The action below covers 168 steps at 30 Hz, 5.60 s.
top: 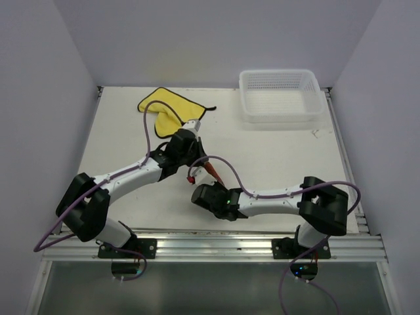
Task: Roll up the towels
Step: Roll the towel, then place the rolled towel into the container
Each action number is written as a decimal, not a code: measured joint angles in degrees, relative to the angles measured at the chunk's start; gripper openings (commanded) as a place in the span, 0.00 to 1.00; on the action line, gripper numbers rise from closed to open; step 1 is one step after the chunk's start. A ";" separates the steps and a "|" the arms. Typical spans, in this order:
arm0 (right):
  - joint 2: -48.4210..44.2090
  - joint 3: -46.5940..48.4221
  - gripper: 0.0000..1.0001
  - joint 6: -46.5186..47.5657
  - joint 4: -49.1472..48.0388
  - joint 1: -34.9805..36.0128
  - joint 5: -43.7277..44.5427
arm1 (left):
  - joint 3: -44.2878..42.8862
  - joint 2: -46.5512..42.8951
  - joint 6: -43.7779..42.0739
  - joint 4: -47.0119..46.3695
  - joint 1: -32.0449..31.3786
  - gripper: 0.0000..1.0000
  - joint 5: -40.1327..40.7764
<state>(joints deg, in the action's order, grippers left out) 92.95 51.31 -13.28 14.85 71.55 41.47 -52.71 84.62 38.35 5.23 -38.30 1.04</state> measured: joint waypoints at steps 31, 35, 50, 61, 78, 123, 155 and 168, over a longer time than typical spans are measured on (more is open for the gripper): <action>15.78 12.76 0.11 0.87 13.25 8.68 15.39 | 12.33 0.76 3.10 -10.54 0.42 0.00 -6.21; 14.69 11.76 0.27 0.92 13.46 8.52 14.25 | 13.00 1.40 3.19 -11.72 0.42 0.00 -6.62; -3.93 4.33 0.51 -2.49 5.66 7.13 10.03 | 14.38 2.38 3.26 -13.64 0.42 0.00 -6.51; -20.11 -10.01 0.66 -5.16 -6.19 -5.77 -12.74 | 14.38 2.38 3.23 -13.60 0.42 0.00 -6.43; -9.66 -10.84 0.73 -6.75 -16.22 -21.84 -44.22 | 14.97 2.01 3.23 -13.84 0.42 0.00 -6.27; -2.27 -8.13 0.00 -3.85 -14.71 -6.64 -22.38 | 15.17 -6.67 2.80 -4.92 4.52 0.04 -4.55; 24.11 67.01 0.00 1.20 7.45 -48.81 -35.63 | -1.49 -9.01 -13.46 10.80 24.92 0.04 4.39; 40.70 76.28 0.00 -6.40 8.20 -59.45 -36.48 | -1.49 -5.53 -14.03 10.75 26.84 0.01 -0.26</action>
<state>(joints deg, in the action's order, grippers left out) 133.64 127.59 -19.68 23.05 12.10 4.99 -54.19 79.09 24.32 15.99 -11.46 0.78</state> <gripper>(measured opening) 0.381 0.014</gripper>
